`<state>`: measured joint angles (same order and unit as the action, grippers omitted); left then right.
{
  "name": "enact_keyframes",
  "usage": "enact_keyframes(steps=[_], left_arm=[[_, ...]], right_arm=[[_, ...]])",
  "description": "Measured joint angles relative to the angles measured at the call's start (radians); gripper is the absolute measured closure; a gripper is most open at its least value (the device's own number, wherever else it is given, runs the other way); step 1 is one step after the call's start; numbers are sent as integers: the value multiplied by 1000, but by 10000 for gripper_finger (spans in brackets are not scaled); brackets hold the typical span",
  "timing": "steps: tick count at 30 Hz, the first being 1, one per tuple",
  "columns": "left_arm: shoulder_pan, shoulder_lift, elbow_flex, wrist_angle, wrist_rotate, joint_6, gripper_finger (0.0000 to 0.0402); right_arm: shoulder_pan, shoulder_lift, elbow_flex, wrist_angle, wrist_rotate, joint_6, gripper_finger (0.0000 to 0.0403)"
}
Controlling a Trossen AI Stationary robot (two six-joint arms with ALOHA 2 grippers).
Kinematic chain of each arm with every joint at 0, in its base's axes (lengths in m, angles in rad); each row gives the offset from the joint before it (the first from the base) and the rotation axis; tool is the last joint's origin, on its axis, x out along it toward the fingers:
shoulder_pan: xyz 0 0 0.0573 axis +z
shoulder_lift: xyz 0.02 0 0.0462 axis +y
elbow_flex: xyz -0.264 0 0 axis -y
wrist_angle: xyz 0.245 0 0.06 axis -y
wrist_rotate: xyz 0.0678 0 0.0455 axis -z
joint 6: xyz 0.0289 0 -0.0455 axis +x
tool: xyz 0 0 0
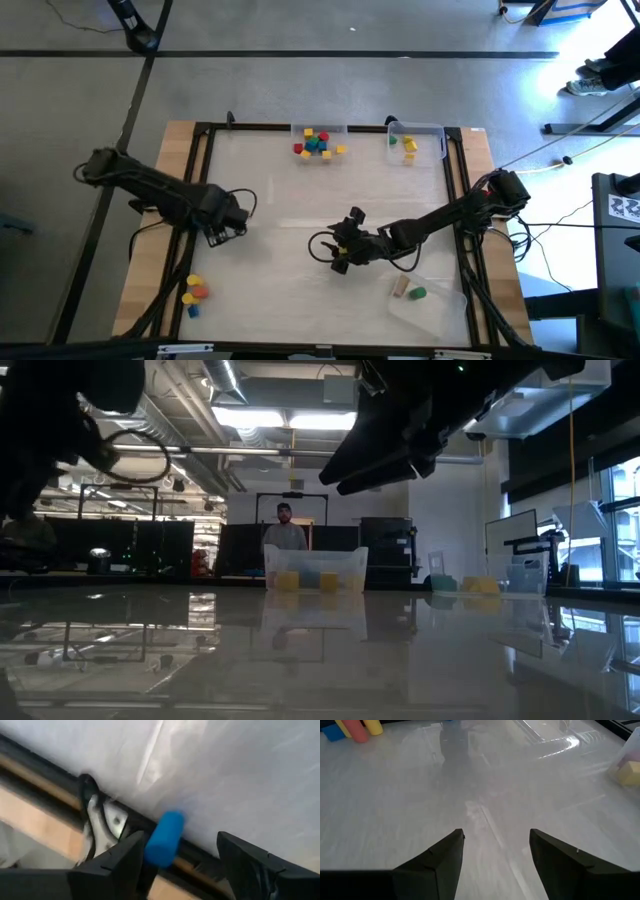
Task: Sort blocks by size
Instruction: Put the cylinder blue block into the bottom right transparent bin
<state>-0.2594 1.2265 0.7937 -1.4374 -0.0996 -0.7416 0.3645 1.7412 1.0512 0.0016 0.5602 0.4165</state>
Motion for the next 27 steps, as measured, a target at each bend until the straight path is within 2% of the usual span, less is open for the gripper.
enact_keyframes(steps=[10, 19, 27], left_arm=[[148, 123, -2, -42, 25, 225, 185], [200, 377, -2, -79, 46, 353, 188], [224, 577, -2, -47, 44, 450, 188]], right_arm=[[0, 0, 0, -2, 6, 0, 176], [0, 0, 0, -2, 7, 0, 176], [0, 0, 0, -1, 7, 0, 176]])
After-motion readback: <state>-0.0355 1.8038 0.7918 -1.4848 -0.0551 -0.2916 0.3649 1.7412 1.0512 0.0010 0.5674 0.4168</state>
